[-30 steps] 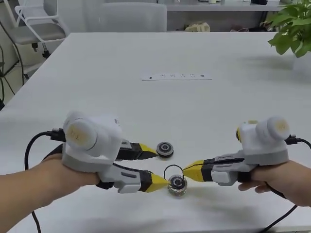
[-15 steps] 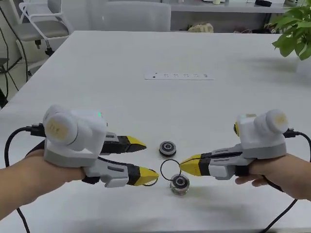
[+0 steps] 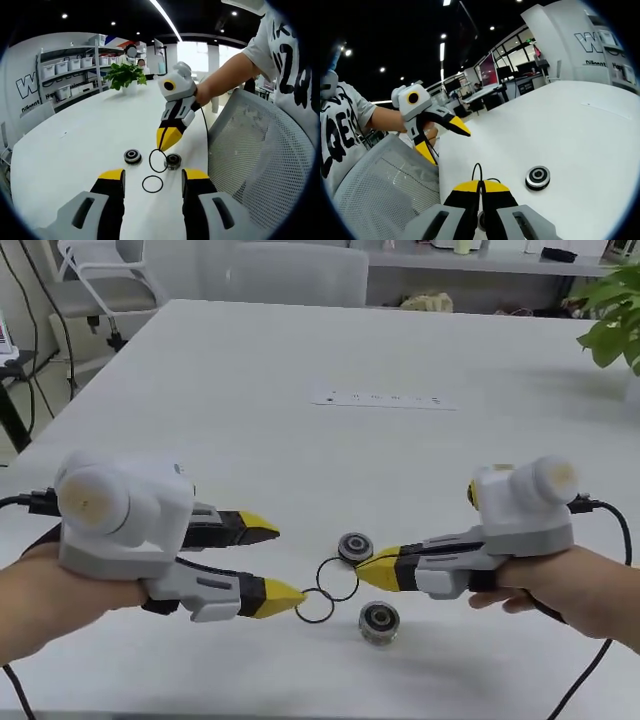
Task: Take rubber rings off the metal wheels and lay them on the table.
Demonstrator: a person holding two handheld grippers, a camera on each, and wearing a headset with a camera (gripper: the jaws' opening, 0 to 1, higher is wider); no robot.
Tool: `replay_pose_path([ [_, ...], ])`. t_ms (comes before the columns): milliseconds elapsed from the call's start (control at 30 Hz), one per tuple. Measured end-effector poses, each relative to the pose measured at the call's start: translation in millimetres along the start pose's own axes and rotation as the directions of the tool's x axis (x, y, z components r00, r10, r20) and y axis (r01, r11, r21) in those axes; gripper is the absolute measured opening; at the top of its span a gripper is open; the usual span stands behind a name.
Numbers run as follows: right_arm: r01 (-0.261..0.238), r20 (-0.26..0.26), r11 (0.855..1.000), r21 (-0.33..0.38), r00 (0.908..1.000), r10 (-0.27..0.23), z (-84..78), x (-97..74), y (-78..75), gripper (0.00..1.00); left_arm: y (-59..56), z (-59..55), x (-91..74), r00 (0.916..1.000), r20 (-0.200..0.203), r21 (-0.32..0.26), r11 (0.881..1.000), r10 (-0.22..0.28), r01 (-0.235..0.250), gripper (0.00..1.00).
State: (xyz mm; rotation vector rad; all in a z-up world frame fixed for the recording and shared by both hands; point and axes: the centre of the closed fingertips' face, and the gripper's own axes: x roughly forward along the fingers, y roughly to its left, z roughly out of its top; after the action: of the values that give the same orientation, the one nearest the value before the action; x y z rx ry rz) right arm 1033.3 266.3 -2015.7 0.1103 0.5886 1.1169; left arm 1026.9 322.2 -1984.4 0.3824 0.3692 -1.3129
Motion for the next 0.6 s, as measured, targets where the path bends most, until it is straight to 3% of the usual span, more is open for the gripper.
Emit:
replay_pose_path([
  [600,-0.01,-0.048,1.0,-0.004,0.9988,0.01,-9.5,28.0,-1.7,0.0,9.1,-10.7,-19.3,0.9991,-0.005,-0.02,0.999,0.042,-0.043,0.43],
])
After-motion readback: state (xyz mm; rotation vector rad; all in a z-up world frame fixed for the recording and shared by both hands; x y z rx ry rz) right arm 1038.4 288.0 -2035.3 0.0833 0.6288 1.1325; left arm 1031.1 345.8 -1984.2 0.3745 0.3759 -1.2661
